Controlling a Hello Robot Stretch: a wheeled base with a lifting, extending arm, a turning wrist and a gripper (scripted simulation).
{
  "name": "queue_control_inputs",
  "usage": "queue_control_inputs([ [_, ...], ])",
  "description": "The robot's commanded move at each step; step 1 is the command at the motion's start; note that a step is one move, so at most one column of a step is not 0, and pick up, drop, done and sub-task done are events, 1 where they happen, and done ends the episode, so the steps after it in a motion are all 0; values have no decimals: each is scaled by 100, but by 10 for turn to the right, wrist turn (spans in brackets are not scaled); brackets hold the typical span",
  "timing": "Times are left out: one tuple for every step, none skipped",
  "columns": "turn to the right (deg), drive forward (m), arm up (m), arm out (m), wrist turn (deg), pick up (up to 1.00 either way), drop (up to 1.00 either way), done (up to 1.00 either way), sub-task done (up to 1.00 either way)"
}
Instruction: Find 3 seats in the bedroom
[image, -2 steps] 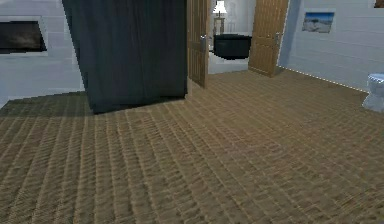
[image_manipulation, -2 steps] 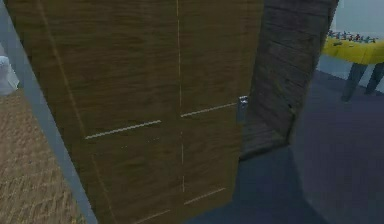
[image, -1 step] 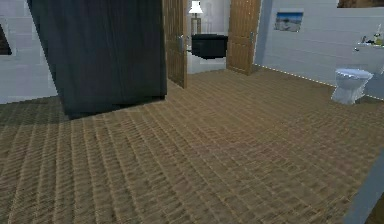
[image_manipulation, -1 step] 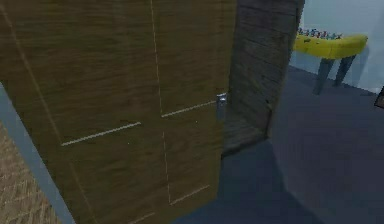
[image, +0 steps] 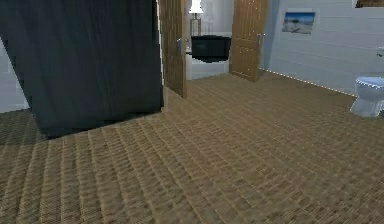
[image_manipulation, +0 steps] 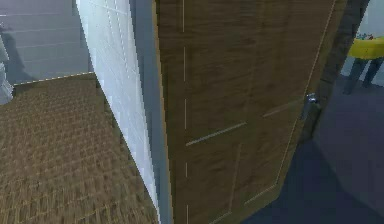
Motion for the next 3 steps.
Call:
queue_control_inputs([
  [90,0,0,0,0,0,0,0,0],
  [0,100,0,0,0,0,0,0,0],
  [0,100,0,0,0,0,0,0,0],
])
